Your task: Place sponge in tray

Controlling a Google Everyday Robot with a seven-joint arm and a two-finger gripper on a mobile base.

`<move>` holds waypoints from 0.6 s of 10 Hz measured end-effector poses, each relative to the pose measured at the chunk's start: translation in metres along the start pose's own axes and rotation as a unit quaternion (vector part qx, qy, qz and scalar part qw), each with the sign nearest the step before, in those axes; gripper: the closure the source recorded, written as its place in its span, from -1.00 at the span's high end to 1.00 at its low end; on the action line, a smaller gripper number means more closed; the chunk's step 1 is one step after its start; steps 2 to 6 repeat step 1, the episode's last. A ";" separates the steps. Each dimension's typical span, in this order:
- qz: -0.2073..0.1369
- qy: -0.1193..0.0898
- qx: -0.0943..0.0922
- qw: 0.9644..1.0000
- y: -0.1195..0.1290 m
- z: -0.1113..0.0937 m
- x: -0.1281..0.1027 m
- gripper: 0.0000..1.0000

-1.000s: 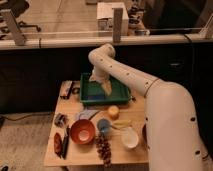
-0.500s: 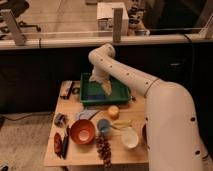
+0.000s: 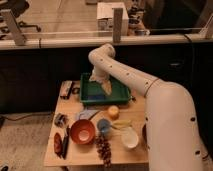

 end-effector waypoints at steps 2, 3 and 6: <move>0.000 0.000 0.000 1.000 0.000 0.000 0.000 0.60; 0.000 0.000 0.000 1.000 0.000 0.000 0.000 0.60; 0.000 0.000 0.000 1.000 0.000 0.000 0.000 0.60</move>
